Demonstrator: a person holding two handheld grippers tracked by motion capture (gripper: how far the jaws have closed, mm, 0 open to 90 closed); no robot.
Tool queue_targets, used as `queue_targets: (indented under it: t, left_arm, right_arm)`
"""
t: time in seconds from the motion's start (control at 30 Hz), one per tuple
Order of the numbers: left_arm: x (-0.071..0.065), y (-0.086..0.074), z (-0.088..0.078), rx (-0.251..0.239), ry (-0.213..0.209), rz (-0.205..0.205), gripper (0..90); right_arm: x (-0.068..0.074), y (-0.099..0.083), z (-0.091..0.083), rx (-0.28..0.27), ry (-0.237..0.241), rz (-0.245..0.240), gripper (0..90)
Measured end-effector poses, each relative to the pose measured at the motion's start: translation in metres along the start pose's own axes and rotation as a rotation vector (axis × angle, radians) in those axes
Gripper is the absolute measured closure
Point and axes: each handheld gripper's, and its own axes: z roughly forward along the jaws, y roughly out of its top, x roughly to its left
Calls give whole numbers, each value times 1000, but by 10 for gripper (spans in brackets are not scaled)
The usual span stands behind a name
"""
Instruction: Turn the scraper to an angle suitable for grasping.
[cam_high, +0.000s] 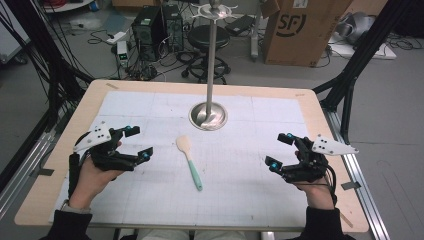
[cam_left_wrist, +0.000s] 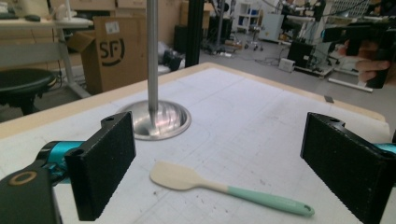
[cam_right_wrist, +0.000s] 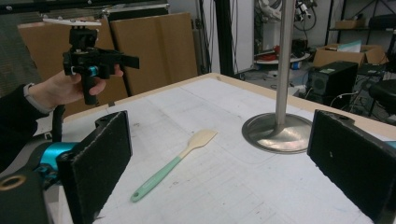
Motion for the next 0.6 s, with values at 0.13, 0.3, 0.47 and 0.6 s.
queue_targets:
  t: [0.13,0.3,0.47,0.6]
  left_arm:
    - [-3,-2,6,23,6,7,107]
    - [-6,-4,13,35,6,3,327]
    - [-8,-4,21,40,43,-124,574]
    - [-10,-7,29,71,75,-108,775]
  right_arm:
    - [-1,-1,-1,4,-10,3,55]
    - [0,-4,-4,10,-17,9,54]
    - [1,-7,-5,22,-24,18,55]
    - [3,-12,-6,44,-27,17,55]
